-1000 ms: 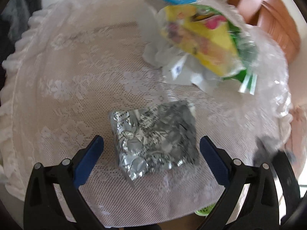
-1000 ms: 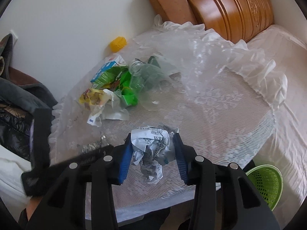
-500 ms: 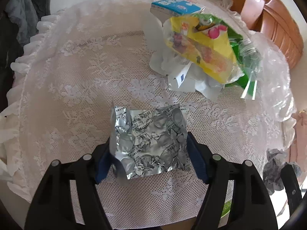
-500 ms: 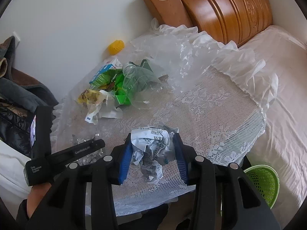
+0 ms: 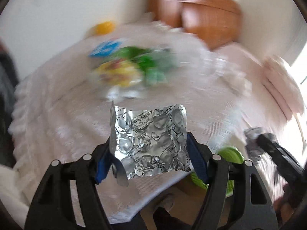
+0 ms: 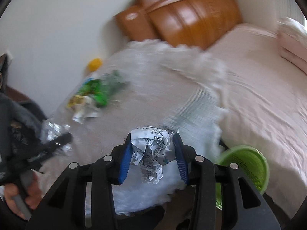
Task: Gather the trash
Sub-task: 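Grasp the silver blister pack with the left gripper while the right carries foil to the basket, then drop the foil and blister pack into the green wastebasket, opening both grippers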
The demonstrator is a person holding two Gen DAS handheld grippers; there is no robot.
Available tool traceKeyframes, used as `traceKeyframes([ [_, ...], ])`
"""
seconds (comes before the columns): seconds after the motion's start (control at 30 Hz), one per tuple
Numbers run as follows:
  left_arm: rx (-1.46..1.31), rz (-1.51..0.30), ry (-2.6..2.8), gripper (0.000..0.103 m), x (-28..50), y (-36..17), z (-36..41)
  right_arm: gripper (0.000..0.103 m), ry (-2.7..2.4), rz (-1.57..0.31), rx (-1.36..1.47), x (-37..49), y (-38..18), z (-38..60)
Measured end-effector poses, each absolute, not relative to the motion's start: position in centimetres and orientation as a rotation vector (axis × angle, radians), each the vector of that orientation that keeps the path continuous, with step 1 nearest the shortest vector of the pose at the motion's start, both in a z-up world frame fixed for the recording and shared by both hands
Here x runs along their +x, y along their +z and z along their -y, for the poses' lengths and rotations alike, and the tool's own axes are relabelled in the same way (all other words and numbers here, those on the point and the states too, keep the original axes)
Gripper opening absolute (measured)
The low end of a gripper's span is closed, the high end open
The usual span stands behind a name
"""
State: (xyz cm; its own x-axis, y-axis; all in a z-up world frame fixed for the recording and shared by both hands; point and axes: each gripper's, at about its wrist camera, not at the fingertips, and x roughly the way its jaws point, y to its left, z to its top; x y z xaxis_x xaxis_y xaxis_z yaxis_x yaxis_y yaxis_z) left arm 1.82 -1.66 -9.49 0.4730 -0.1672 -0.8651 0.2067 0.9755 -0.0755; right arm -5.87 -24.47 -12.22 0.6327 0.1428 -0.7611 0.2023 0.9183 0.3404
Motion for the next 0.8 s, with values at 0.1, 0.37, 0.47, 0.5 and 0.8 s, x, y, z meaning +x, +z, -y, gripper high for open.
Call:
traceKeyframes([
  [0.1,0.091,-1.033,-0.377,0.068,0.5,-8.7,5.2,0.044,-0.168,-0.914,0.452,-9.9,-13.9,27.7],
  [0.37,0.271,-1.018,-0.621,0.068,-3.3,-9.1,14.1,0.044,-0.417,-1.037,0.577,-15.3,-22.7,35.1],
  [0.47,0.313,-1.015,-0.657,0.068,-4.4,-9.2,16.1,0.079,-0.450,-1.071,0.610,-15.6,-25.4,36.9],
  [0.5,0.323,-1.016,-0.666,0.068,-4.9,-9.3,16.7,0.084,-0.456,-1.076,0.638,-15.8,-26.0,37.5],
  [0.8,0.415,-1.053,-0.721,0.068,-6.9,-12.0,22.7,0.101,-0.517,-1.037,0.690,-19.4,-23.2,40.2],
])
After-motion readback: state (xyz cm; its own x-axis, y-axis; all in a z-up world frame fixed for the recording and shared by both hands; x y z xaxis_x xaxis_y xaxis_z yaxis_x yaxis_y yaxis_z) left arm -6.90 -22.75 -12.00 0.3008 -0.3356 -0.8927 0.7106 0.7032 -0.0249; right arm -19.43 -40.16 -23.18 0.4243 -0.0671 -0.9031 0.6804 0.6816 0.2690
